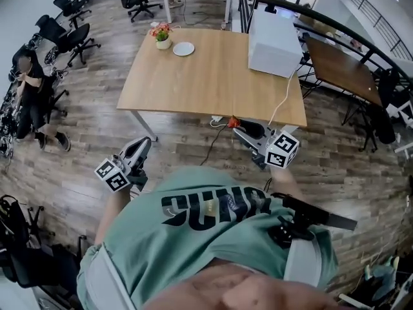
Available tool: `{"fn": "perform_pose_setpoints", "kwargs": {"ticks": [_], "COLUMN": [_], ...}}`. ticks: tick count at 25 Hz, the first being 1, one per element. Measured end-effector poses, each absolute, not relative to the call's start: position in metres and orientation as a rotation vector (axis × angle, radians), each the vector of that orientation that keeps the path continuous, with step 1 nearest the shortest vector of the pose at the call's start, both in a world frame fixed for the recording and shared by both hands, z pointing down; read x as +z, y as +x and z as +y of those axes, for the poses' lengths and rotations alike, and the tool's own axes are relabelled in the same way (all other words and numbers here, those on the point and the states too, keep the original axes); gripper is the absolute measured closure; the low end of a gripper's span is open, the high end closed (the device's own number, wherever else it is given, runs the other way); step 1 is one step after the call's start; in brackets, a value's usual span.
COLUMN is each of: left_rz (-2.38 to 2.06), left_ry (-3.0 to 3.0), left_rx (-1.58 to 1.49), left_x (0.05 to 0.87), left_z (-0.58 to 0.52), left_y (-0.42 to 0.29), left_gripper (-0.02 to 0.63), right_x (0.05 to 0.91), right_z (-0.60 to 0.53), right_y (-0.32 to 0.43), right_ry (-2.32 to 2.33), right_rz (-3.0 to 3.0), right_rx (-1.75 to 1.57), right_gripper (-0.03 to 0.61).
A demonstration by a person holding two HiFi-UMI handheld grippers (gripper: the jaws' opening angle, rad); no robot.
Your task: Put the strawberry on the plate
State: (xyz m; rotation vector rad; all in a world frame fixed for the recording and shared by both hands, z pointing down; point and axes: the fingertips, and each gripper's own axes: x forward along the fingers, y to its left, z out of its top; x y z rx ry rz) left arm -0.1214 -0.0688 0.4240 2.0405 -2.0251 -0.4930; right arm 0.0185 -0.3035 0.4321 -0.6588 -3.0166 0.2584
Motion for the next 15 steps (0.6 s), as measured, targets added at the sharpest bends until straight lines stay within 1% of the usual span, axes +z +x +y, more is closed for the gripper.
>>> {"fn": "perform_pose_setpoints", "kwargs": {"ticks": [4,8,11,15], "left_rz": [-1.979,-1.909,-1.85,-1.746], "left_ry": [2.063,2.091,2.136,2.22], "left_rx": [-0.487,-0.526,-0.56,-0.598], "left_x": [0.43,0.442,0.452,0.461], "left_z": [-0.094,-0.111,-0.112,-0.126], "left_y": [-0.136,-0.169,-0.216,-0.297], "left_gripper": [0.609,0.609,0.609,0.609], "right_x": [0.441,0.446,0.446,0.432], "right_z": [-0.322,-0.332,-0.324,-0.324], "right_y": [0.012,-0.009,-0.048,-0.111], "right_ry": [-0.6,-0.517,-0.45,-0.297], "right_rz": [-3.018,-3.008,-3.006,-3.028], "right_rx": [0.294,0.294,0.247,0.213], "right_gripper": [0.455,0.456,0.454,0.456]}}
